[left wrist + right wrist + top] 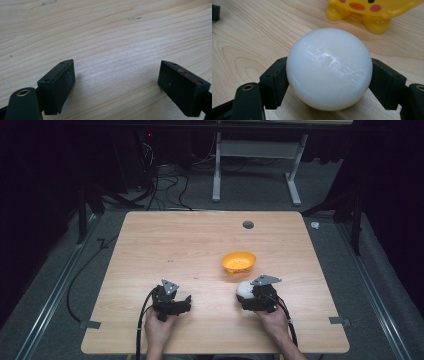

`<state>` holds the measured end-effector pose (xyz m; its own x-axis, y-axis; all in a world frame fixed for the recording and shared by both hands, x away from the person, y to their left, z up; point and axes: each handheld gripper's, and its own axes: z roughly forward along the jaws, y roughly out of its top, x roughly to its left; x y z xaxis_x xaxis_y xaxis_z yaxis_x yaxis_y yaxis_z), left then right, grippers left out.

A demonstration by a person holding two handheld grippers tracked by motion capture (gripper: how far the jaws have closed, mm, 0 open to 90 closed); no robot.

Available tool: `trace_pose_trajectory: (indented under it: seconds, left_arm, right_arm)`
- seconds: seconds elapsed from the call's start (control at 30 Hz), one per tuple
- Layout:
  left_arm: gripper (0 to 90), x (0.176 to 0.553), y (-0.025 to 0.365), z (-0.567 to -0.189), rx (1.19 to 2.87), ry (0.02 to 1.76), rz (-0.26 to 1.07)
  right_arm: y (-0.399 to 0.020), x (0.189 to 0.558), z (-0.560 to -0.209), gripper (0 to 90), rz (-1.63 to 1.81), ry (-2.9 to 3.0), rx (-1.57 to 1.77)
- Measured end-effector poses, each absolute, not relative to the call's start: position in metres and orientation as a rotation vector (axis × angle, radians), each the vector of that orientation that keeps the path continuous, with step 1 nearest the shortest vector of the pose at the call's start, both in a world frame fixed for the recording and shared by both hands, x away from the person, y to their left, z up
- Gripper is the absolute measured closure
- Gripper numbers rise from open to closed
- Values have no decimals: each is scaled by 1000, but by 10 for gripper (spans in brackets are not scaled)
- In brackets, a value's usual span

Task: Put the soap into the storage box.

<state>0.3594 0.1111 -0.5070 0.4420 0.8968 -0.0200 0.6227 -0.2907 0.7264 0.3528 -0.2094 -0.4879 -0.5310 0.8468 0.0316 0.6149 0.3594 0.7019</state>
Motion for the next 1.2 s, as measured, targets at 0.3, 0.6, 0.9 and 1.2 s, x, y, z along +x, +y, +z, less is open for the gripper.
trace_pose_trajectory:
  seconds: [0.3,0.6,0.9,1.2]
  left_arm:
    - [147,359,111,-507,2023,1271,523]
    - [147,359,111,-507,2023,1271,523]
    - [148,359,111,-507,2023,1271,523]
    - [147,359,111,-507,2023,1271,523]
  right_arm:
    - [-209,353,-481,246,976,2287,1268]
    - [-209,352,-475,246,995,2283,1251]
    - [-210,352,-468,246,1015,2281,1247]
    - [-212,355,-460,246,1034,2268,1249]
